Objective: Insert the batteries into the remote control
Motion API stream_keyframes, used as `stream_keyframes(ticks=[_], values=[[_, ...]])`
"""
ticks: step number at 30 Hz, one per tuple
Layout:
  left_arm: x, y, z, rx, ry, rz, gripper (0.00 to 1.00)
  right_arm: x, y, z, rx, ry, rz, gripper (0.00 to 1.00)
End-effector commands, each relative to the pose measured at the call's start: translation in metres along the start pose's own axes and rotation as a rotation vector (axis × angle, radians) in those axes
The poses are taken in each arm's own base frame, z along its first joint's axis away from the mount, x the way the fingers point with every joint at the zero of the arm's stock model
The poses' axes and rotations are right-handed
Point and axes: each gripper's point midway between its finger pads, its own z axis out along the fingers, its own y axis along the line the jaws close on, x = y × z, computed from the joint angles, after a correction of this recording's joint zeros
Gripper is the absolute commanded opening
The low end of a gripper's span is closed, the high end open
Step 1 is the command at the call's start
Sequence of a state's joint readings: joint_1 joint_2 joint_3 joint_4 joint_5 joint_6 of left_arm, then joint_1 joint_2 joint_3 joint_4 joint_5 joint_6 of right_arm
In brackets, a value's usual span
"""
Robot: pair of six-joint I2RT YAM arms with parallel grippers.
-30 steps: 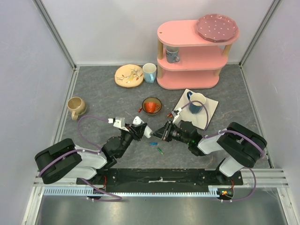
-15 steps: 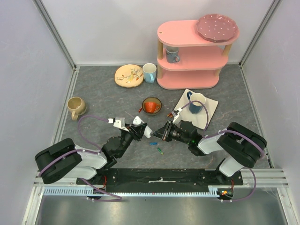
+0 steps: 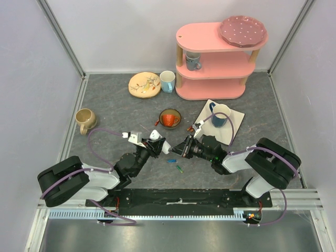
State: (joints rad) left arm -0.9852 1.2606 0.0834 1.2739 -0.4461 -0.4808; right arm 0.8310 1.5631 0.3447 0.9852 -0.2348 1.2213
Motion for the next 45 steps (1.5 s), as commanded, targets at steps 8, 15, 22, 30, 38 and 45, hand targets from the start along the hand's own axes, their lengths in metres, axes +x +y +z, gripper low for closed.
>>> stream_keyframes(ticks=[8,15,22,30,38,45], values=[[-0.001,-0.014,0.003,0.033,0.007,0.060,0.02,-0.025,0.044,0.005,-0.130,-0.077,-0.052,0.19],[0.005,-0.009,0.005,0.017,0.002,0.060,0.02,-0.021,0.034,0.008,-0.106,-0.064,-0.055,0.19],[0.012,-0.005,0.008,0.024,-0.033,0.043,0.02,-0.021,0.015,0.011,-0.071,-0.044,-0.064,0.19],[0.019,-0.003,0.017,0.013,-0.049,0.056,0.02,-0.023,-0.001,0.016,-0.050,-0.025,-0.060,0.19],[0.018,0.010,0.016,-0.052,-0.065,0.056,0.02,-0.026,-0.006,0.013,-0.041,-0.027,-0.062,0.22],[-0.002,0.025,0.009,-0.139,-0.132,0.044,0.02,-0.042,-0.004,-0.001,0.034,-0.042,-0.177,0.40]])
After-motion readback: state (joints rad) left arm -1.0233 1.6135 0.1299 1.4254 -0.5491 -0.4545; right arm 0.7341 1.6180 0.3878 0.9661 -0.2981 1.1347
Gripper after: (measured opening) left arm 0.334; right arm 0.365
